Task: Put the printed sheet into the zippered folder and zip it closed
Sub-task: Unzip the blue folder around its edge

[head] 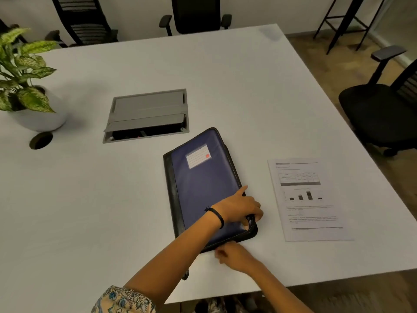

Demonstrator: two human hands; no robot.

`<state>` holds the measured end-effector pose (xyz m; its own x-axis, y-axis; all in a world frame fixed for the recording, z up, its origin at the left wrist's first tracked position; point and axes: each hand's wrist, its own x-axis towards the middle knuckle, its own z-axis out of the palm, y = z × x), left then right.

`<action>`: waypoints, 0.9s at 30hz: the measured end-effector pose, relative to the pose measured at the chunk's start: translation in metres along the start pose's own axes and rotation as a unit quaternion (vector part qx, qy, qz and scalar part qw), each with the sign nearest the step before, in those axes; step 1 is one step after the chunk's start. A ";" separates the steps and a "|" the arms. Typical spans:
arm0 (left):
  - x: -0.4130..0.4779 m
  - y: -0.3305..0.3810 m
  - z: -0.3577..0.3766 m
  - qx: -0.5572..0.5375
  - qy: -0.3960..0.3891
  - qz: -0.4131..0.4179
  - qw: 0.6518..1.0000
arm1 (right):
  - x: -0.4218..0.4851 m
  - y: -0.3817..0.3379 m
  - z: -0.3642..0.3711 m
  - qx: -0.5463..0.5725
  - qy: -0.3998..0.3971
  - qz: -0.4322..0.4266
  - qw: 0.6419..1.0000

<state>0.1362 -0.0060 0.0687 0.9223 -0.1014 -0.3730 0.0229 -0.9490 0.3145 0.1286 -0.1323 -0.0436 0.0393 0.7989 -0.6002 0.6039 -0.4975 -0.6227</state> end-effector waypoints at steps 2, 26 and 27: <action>-0.003 0.001 -0.002 -0.003 -0.002 -0.001 1.000 | -0.003 0.016 -0.022 0.067 0.048 0.046 0.995; -0.067 -0.009 -0.051 -0.046 0.185 -0.312 0.931 | 0.017 0.037 -0.048 -0.059 0.236 -0.005 0.970; -0.071 -0.012 -0.046 -0.009 0.185 -0.322 0.929 | 0.017 0.033 -0.049 -0.039 0.261 -0.011 0.965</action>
<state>0.0879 0.0266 0.1318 0.7849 0.5973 -0.1647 0.6184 -0.7720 0.1472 0.1880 -0.1192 -0.0499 0.4090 0.8803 -0.2404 0.6662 -0.4681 -0.5805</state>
